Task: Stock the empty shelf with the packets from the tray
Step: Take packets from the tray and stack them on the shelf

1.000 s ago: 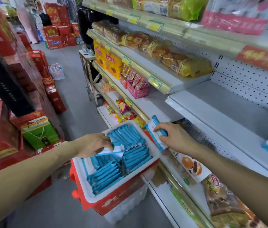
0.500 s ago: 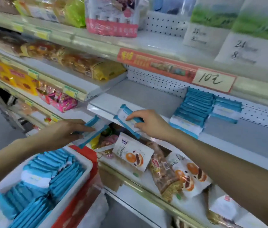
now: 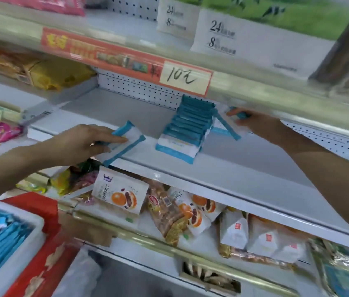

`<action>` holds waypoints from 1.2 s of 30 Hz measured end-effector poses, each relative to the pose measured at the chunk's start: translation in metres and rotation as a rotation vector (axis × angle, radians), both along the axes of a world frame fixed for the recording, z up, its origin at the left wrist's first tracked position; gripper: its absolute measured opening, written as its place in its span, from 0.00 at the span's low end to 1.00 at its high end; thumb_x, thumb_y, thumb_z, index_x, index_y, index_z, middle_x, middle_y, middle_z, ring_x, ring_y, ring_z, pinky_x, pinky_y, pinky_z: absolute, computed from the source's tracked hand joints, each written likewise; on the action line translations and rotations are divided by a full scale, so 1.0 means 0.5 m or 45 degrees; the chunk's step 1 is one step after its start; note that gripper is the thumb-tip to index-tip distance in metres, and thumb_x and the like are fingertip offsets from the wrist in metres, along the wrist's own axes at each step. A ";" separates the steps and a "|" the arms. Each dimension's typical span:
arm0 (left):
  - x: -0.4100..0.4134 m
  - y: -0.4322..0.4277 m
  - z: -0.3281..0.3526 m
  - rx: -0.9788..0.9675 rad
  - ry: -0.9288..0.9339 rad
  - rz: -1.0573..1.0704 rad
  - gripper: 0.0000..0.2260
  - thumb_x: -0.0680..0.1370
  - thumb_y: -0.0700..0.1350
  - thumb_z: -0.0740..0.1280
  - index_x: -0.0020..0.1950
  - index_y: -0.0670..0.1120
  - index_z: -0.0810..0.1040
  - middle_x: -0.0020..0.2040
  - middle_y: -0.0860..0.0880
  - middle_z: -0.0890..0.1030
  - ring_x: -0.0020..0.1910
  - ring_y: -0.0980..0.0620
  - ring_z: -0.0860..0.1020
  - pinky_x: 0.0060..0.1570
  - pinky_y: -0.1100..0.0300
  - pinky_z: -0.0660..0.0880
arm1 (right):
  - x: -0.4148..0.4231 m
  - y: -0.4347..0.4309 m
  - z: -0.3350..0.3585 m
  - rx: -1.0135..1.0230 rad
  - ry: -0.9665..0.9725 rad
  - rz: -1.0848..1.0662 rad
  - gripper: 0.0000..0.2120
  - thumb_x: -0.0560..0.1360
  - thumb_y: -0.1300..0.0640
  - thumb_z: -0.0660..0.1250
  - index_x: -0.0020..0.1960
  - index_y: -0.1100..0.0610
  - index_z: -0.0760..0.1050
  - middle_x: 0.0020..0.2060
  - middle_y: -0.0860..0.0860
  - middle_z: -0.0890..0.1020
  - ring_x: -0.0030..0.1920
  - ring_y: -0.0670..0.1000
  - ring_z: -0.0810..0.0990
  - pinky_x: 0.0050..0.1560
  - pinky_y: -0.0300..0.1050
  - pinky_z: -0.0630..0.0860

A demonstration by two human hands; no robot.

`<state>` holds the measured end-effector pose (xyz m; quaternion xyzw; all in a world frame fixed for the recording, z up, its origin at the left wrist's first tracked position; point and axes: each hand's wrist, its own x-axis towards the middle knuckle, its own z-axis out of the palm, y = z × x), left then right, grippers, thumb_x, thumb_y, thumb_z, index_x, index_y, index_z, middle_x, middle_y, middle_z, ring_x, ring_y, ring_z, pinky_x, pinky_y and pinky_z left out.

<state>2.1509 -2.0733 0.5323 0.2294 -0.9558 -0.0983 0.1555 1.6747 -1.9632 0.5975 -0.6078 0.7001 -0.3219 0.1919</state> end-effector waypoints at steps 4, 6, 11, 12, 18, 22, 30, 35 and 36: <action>-0.026 0.003 -0.007 0.001 -0.026 -0.015 0.24 0.79 0.37 0.70 0.72 0.56 0.77 0.57 0.71 0.72 0.49 0.62 0.72 0.49 0.75 0.68 | -0.093 -0.011 -0.024 0.144 0.203 -0.004 0.24 0.80 0.71 0.63 0.55 0.43 0.84 0.58 0.53 0.77 0.42 0.32 0.77 0.38 0.23 0.68; -0.030 0.006 -0.012 -0.013 -0.067 -0.029 0.23 0.80 0.38 0.68 0.73 0.57 0.76 0.56 0.74 0.70 0.49 0.63 0.70 0.49 0.75 0.68 | -0.119 -0.021 -0.040 0.212 0.324 0.003 0.18 0.78 0.70 0.65 0.57 0.50 0.84 0.60 0.54 0.79 0.51 0.45 0.74 0.39 0.24 0.68; -0.018 0.009 0.003 -0.005 -0.104 0.049 0.23 0.81 0.39 0.67 0.73 0.59 0.74 0.56 0.60 0.77 0.49 0.55 0.73 0.47 0.61 0.70 | -0.132 -0.069 -0.082 0.221 0.357 0.035 0.18 0.77 0.70 0.66 0.53 0.50 0.85 0.51 0.56 0.84 0.33 0.39 0.74 0.29 0.31 0.65; -0.015 0.009 0.006 -0.012 -0.111 0.064 0.23 0.81 0.40 0.67 0.73 0.58 0.74 0.56 0.58 0.78 0.49 0.54 0.73 0.47 0.61 0.70 | -0.130 -0.080 -0.085 0.227 0.337 0.051 0.17 0.78 0.71 0.65 0.55 0.53 0.85 0.51 0.57 0.84 0.31 0.38 0.73 0.28 0.29 0.64; -0.004 0.005 0.017 -0.020 -0.164 0.125 0.22 0.80 0.48 0.61 0.73 0.58 0.75 0.57 0.55 0.80 0.48 0.52 0.74 0.45 0.63 0.70 | -0.158 -0.161 -0.110 0.286 0.391 0.071 0.17 0.81 0.67 0.62 0.66 0.57 0.80 0.56 0.50 0.77 0.63 0.63 0.76 0.36 0.20 0.66; -0.007 -0.001 0.017 -0.033 -0.156 0.152 0.23 0.80 0.40 0.66 0.73 0.57 0.75 0.56 0.59 0.78 0.48 0.55 0.72 0.43 0.61 0.71 | -0.193 -0.193 -0.137 0.290 0.441 0.091 0.17 0.82 0.59 0.63 0.66 0.45 0.79 0.61 0.47 0.78 0.64 0.59 0.77 0.44 0.22 0.66; -0.048 -0.023 0.034 0.025 -0.127 0.134 0.26 0.78 0.34 0.69 0.72 0.56 0.76 0.61 0.57 0.79 0.50 0.57 0.73 0.45 0.61 0.73 | -0.195 -0.198 -0.154 0.211 0.492 0.106 0.15 0.82 0.56 0.62 0.67 0.46 0.77 0.66 0.51 0.78 0.64 0.57 0.77 0.55 0.41 0.66; -0.112 -0.029 0.064 -0.003 -0.018 0.088 0.22 0.79 0.40 0.68 0.72 0.53 0.76 0.64 0.49 0.78 0.55 0.48 0.78 0.52 0.51 0.77 | -0.189 -0.172 -0.150 0.092 0.481 0.052 0.14 0.82 0.54 0.64 0.67 0.46 0.77 0.65 0.50 0.79 0.61 0.54 0.78 0.55 0.39 0.66; -0.126 -0.031 0.071 -0.001 -0.010 0.103 0.20 0.80 0.45 0.65 0.72 0.55 0.76 0.65 0.50 0.78 0.56 0.46 0.78 0.52 0.46 0.79 | -0.186 -0.163 -0.148 0.057 0.474 0.035 0.14 0.82 0.54 0.65 0.66 0.46 0.78 0.64 0.49 0.79 0.58 0.53 0.78 0.53 0.39 0.66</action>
